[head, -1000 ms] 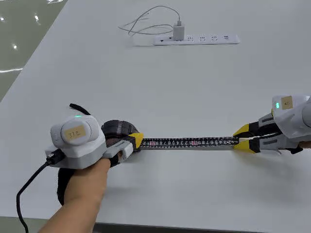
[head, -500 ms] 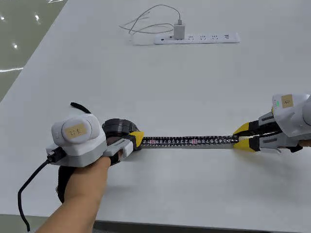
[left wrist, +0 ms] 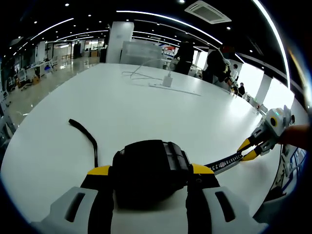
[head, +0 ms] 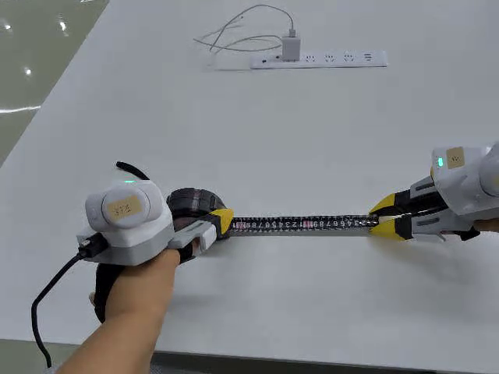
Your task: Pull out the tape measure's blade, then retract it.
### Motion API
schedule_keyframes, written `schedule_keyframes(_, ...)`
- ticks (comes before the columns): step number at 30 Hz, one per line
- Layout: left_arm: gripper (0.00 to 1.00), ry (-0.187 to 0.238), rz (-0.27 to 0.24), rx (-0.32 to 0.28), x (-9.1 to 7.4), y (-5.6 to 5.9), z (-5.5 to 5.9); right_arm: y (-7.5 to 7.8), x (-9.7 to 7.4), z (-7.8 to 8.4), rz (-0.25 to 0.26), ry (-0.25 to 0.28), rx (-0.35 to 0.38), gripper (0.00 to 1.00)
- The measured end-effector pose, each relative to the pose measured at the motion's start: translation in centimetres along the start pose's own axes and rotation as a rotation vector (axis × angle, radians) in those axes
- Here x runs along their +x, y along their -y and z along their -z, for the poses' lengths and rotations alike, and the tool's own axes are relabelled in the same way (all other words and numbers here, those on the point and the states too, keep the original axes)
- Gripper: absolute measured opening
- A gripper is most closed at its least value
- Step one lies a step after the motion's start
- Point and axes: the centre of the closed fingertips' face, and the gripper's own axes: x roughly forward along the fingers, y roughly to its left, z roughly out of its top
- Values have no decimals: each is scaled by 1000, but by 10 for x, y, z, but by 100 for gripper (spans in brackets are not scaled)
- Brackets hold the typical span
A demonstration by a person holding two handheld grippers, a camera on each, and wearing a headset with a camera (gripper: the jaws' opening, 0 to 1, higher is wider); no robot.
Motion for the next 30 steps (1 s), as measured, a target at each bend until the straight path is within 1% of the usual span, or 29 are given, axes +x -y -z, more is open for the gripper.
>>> schedule_keyframes(11,55,0,1,-2,0,0,0,-2,10,-9,-17,6,-11,9)
schedule_keyframes(22,55,1,2,-2,0,0,0,-2,16,-15,-29,17,-13,9)
schedule_keyframes(30,55,3,3,-2,0,0,0,-4,22,-23,-38,26,-17,9)
